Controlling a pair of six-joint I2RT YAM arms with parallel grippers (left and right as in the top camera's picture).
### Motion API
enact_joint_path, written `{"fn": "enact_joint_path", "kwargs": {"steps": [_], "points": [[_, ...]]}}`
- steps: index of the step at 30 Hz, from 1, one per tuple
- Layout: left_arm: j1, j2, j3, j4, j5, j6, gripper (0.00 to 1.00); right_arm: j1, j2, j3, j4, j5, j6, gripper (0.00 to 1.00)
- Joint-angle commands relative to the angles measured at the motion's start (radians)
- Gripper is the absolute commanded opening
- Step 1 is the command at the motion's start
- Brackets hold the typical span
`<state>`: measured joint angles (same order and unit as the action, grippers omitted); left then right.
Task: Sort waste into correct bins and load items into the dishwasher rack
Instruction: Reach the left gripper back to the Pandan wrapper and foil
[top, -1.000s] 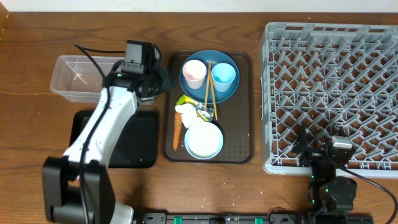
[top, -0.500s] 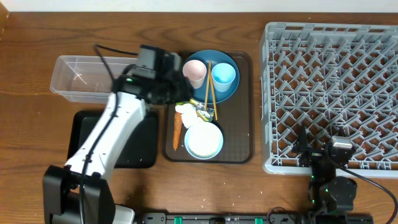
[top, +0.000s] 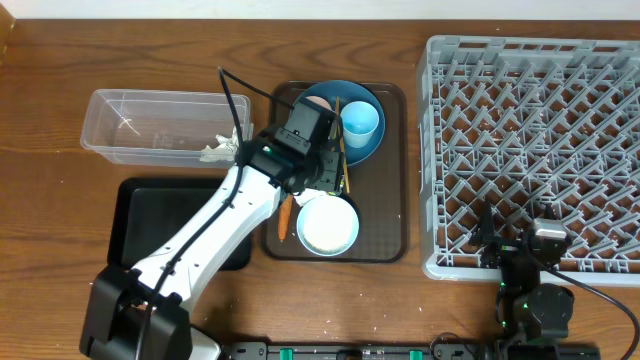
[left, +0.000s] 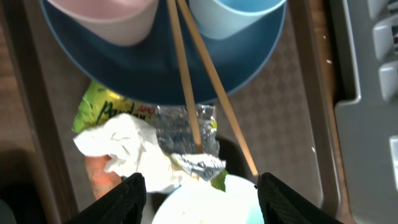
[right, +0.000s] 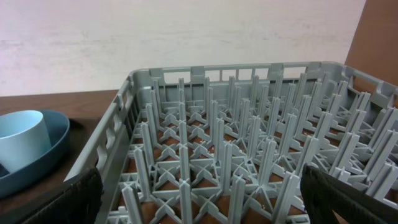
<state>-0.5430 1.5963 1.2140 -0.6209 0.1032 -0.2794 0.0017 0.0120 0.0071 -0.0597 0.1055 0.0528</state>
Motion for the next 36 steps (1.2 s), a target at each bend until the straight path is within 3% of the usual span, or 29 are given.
{"fn": "enact_joint_path", "kwargs": {"steps": [1,20,36], "points": [[-0.006,0.037,-0.018,0.013,-0.063,0.017,0.60,0.014,-0.003,-0.002,-0.003,0.007,0.014,0.99],[-0.006,0.197,-0.018,0.090,-0.096,0.017,0.58,0.014,-0.003,-0.002,-0.003,0.007,0.014,0.99],[-0.006,0.197,-0.018,0.076,-0.096,0.017,0.06,0.014,-0.003,-0.002,-0.003,0.007,0.014,0.99]]}}
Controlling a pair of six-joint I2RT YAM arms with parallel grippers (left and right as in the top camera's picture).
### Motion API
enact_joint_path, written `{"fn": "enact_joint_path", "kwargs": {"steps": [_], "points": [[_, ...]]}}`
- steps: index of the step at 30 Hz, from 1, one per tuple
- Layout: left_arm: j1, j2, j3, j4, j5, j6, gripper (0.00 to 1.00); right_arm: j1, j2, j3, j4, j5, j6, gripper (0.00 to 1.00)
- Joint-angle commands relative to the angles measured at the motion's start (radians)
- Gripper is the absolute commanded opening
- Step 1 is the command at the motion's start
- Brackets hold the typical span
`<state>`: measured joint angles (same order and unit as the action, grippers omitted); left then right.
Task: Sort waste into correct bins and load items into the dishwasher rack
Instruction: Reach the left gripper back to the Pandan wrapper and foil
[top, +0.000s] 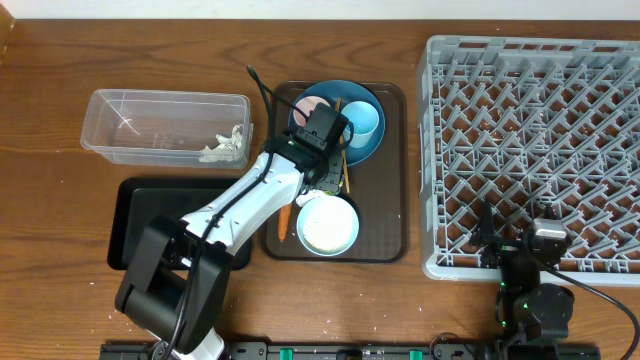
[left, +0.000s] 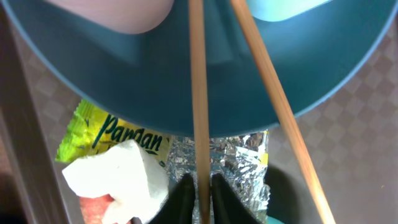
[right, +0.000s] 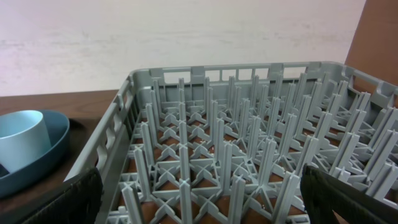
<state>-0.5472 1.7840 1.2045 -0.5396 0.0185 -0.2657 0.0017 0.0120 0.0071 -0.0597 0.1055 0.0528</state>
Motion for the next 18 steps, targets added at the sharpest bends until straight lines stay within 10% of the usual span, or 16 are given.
{"fn": "enact_joint_path", "kwargs": {"steps": [1,11,18], "points": [[-0.002,0.010,-0.009,-0.005,-0.011,0.003,0.06,0.014,-0.003,-0.002,-0.003,0.007,0.014,0.99],[-0.002,0.003,-0.008,0.003,-0.012,0.003,0.10,0.014,-0.003,-0.002,-0.003,0.007,0.014,0.99],[-0.002,0.004,-0.008,0.003,-0.011,0.003,0.50,0.014,-0.003,-0.002,-0.003,0.007,0.014,0.99]]}}
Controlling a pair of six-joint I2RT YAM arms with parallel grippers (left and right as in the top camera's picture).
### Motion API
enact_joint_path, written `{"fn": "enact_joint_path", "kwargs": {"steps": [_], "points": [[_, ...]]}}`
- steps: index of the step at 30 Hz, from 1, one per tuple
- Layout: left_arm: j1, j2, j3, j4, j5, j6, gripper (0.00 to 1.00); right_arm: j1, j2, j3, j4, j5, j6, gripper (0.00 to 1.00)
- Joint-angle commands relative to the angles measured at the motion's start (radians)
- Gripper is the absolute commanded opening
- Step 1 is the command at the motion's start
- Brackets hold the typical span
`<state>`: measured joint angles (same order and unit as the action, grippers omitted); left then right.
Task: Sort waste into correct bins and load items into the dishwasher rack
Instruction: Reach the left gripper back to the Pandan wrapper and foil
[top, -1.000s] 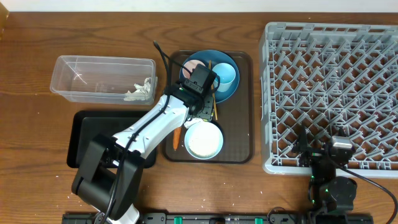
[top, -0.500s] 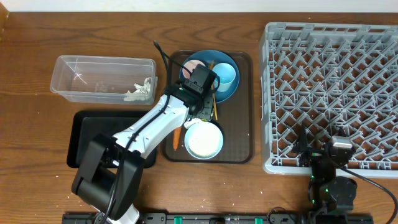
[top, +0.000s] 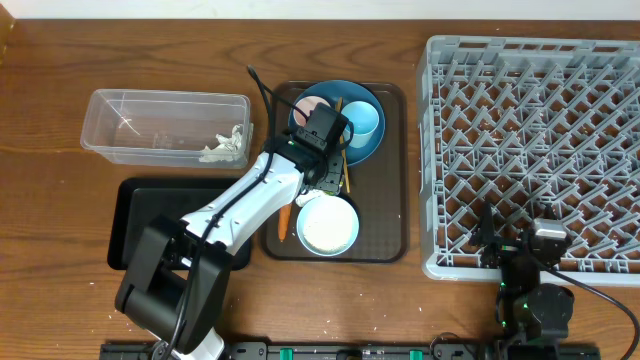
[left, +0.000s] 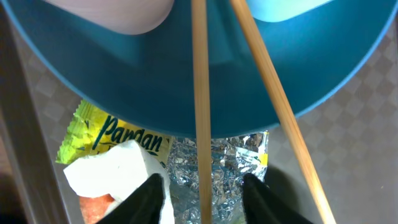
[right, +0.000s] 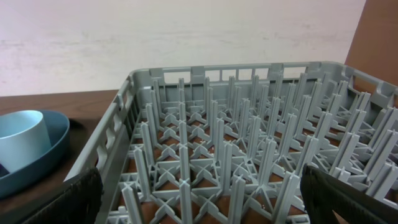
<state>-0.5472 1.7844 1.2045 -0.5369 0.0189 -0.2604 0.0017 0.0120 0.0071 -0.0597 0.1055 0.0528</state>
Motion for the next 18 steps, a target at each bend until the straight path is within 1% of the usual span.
{"fn": "enact_joint_path", "kwargs": {"steps": [1,3,4,6,9,10,18], "points": [[-0.002,0.003,-0.008,0.000,-0.012,-0.002,0.51,0.014,-0.003,-0.002,-0.003,0.007,0.014,0.99],[-0.002,0.003,-0.008,0.000,-0.011,-0.003,0.53,0.014,-0.003,-0.002,-0.003,0.007,0.014,0.99],[-0.002,0.003,-0.008,0.000,-0.003,-0.003,0.56,0.014,-0.003,-0.002,-0.003,0.007,0.014,0.99],[-0.002,0.003,-0.008,-0.001,-0.001,-0.032,0.61,0.014,-0.003,-0.002,-0.003,0.007,0.014,0.99],[-0.002,0.003,-0.008,-0.009,-0.001,-0.069,0.64,0.014,-0.003,-0.002,-0.003,0.007,0.014,0.99],[-0.002,0.002,-0.008,-0.011,-0.001,-0.071,0.68,0.014,-0.003,-0.002,-0.003,0.007,0.014,0.99],[-0.002,-0.004,-0.008,-0.064,-0.001,-0.065,0.67,0.014,-0.003,-0.002,-0.003,0.007,0.014,0.99]]}}
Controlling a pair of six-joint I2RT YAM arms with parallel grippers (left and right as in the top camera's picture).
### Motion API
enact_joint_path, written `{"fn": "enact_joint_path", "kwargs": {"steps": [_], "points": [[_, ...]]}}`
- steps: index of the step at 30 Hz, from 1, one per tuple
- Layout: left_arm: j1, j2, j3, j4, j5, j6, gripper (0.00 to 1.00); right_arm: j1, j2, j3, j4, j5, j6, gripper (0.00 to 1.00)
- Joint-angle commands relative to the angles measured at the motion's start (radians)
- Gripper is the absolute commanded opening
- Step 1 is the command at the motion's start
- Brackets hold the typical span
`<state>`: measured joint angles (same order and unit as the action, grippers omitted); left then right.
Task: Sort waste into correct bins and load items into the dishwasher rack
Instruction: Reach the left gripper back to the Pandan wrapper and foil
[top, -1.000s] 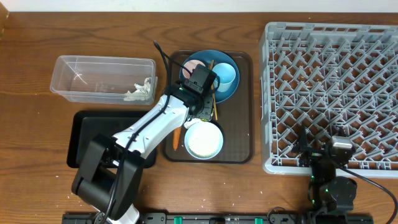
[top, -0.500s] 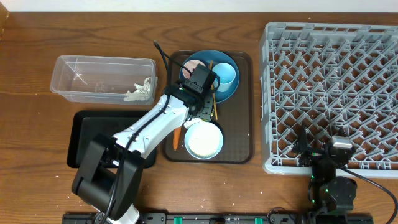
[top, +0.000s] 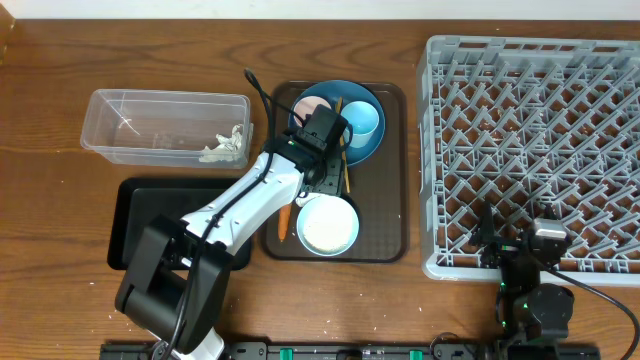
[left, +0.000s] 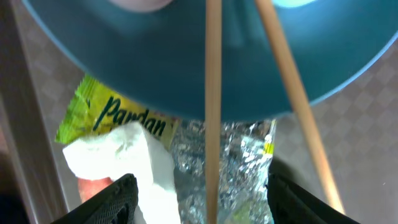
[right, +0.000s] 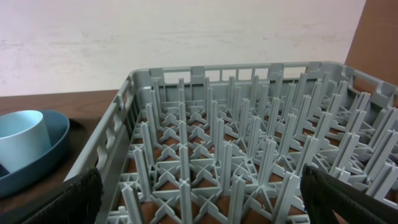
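In the left wrist view my left gripper is open, its fingers wide on either side of one wooden chopstick. A second chopstick lies to the right. Both lean on the blue plate. Under them lie a green Pandan wrapper, a white tissue and crumpled foil. In the overhead view the left gripper is over the brown tray. My right gripper is open at the near edge of the grey dishwasher rack.
The plate holds a pink cup and a light blue cup. A white bowl and a carrot share the tray. A clear bin with tissue and a black bin stand at the left.
The left gripper's jaws stand wider apart round the chopstick than before, and the view has drawn back slightly. The chopstick still lies on the plate rim. The right arm has not moved.
The left gripper was open above the chopsticks and the trash. Then it was lower, with its jaws nearly shut on the left chopstick. Then the jaws were partly apart, and now they are wide open with the chopstick lying where it was.
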<state>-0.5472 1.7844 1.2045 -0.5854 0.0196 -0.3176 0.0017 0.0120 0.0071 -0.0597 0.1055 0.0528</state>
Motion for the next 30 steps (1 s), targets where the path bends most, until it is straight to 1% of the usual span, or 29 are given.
{"fn": "enact_joint_path", "kwargs": {"steps": [1,3,5,8,11,13,14,16,17,18,20,21,30], "points": [[-0.002,-0.004,-0.008,-0.020,-0.002,-0.008,0.67,0.014,-0.003,-0.002,-0.003,0.007,0.014,0.99],[-0.002,-0.004,-0.007,-0.024,-0.001,-0.008,0.64,0.014,-0.003,-0.002,-0.003,0.007,0.014,0.99],[-0.002,-0.004,-0.005,-0.024,0.044,-0.009,0.62,0.014,-0.003,-0.002,-0.003,0.007,0.014,0.99],[-0.002,-0.004,-0.002,-0.020,0.137,-0.010,0.56,0.014,-0.003,-0.002,-0.003,0.007,0.014,0.99],[-0.002,-0.004,-0.002,-0.019,0.155,-0.010,0.49,0.014,-0.003,-0.002,-0.003,0.007,0.014,0.99],[-0.002,-0.004,-0.002,-0.019,0.155,-0.010,0.38,0.014,-0.003,-0.002,-0.003,0.007,0.014,0.99],[-0.002,-0.004,-0.002,-0.019,0.155,-0.010,0.30,0.014,-0.003,-0.002,-0.003,0.007,0.014,0.99],[-0.002,-0.004,-0.002,-0.019,0.155,-0.010,0.21,0.014,-0.003,-0.002,-0.003,0.007,0.014,0.99],[-0.002,-0.004,-0.002,-0.019,0.155,-0.010,0.19,0.014,-0.003,-0.002,-0.003,0.006,0.014,0.99],[-0.002,-0.004,-0.002,-0.019,0.155,-0.010,0.13,0.014,-0.003,-0.002,-0.003,0.007,0.014,0.99],[-0.002,-0.004,-0.002,-0.018,0.152,-0.010,0.08,0.014,-0.003,-0.002,-0.003,0.007,0.014,0.99],[-0.002,-0.004,-0.002,-0.016,0.152,-0.009,0.06,0.014,-0.003,-0.002,-0.003,0.007,0.014,0.99],[0.001,-0.032,0.006,-0.008,0.150,-0.008,0.06,0.014,-0.003,-0.002,-0.003,0.007,0.014,0.99]]}}
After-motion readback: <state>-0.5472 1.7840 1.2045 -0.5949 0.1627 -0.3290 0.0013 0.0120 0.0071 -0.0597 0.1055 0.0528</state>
